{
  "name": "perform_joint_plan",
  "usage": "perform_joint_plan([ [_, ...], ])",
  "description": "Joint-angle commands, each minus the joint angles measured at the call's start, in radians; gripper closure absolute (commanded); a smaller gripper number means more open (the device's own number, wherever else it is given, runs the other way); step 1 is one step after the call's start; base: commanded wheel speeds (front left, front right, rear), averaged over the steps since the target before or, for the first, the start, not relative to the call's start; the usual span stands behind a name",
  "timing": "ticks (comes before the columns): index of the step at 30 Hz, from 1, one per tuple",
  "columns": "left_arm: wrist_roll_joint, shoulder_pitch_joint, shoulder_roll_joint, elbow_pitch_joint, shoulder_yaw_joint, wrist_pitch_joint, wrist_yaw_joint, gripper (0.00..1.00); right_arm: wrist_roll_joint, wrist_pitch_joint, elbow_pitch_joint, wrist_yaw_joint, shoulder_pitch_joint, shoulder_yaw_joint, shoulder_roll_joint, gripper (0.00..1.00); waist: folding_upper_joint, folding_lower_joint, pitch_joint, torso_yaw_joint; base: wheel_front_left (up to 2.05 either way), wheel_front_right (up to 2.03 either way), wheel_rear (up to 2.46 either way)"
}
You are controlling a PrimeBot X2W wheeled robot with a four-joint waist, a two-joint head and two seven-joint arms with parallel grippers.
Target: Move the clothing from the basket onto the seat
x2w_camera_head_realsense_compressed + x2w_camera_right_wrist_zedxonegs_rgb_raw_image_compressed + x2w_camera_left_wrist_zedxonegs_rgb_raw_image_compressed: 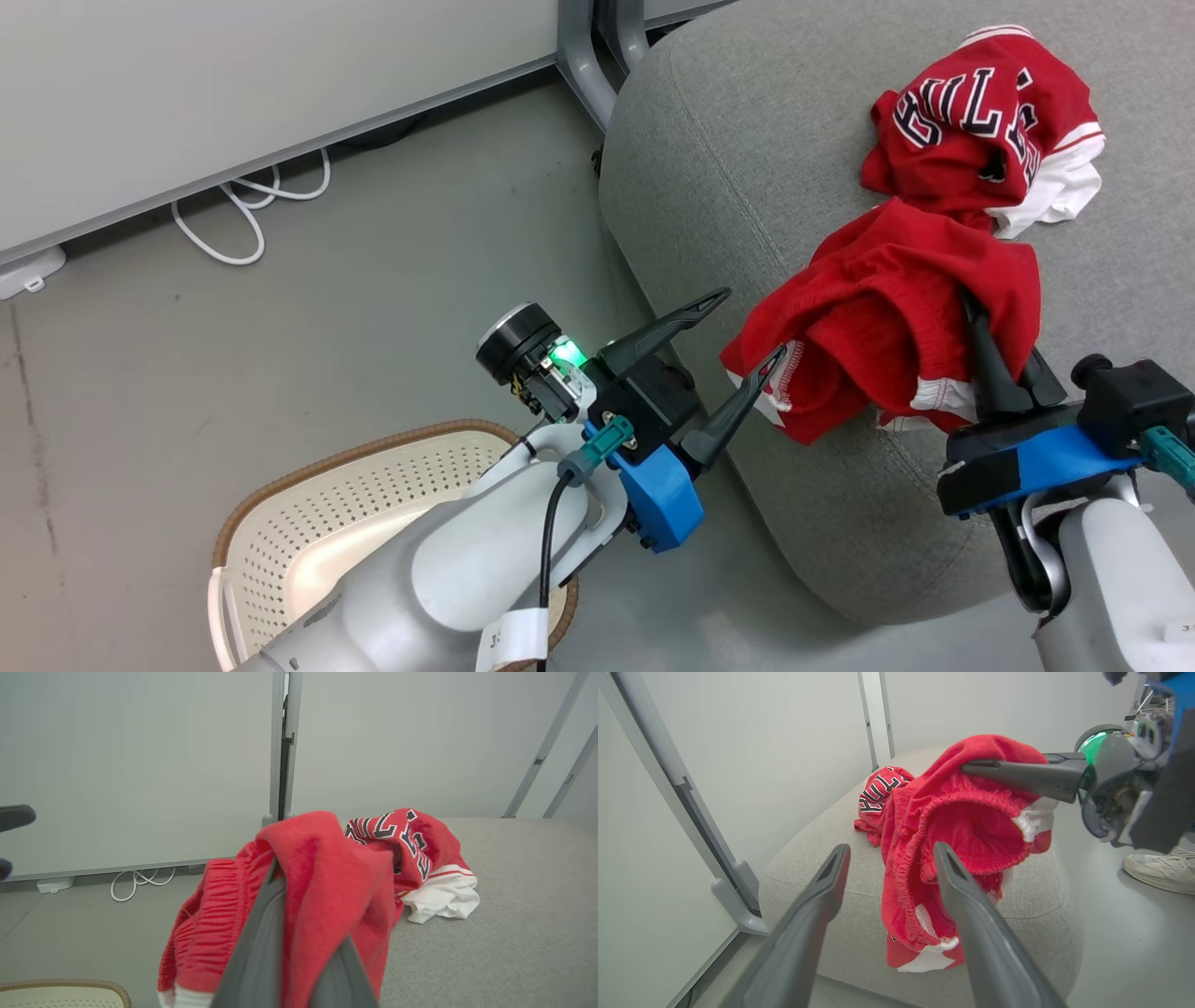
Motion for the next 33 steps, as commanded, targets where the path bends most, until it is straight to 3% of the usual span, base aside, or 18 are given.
perform_joint_plan([
  [1, 0.003, -0.012, -0.002, 0.004, -0.005, -0.001, -0.001, 0.0, -0.002, -0.001, -0.007, 0.0, 0.012, -0.007, -0.006, 1.0, -0.0001, 0.0, 0.004, -0.004, 0.0, 0.0, 0.0],
  [20, -0.005, -0.028, -0.001, 0.016, -0.007, -0.01, 0.006, 0.0, -0.011, -0.001, -0.029, 0.0, 0.001, -0.032, 0.007, 1.0, -0.0001, 0.0, 0.024, -0.008, 0.0, 0.0, 0.0],
  [26, 0.002, -0.046, 0.009, 0.005, -0.009, -0.006, 0.01, 0.0, 0.007, -0.001, -0.056, 0.0, -0.095, -0.035, -0.024, 1.0, -0.0001, 0.0, 0.062, -0.006, 0.0, 0.0, 0.0],
  [33, 0.022, -0.097, 0.027, -0.018, -0.011, 0.013, 0.015, 0.0, 0.02, -0.001, -0.128, 0.0, -0.291, -0.127, -0.087, 1.0, -0.0001, 0.0, 0.172, 0.011, 0.0, 0.0, 0.0],
])
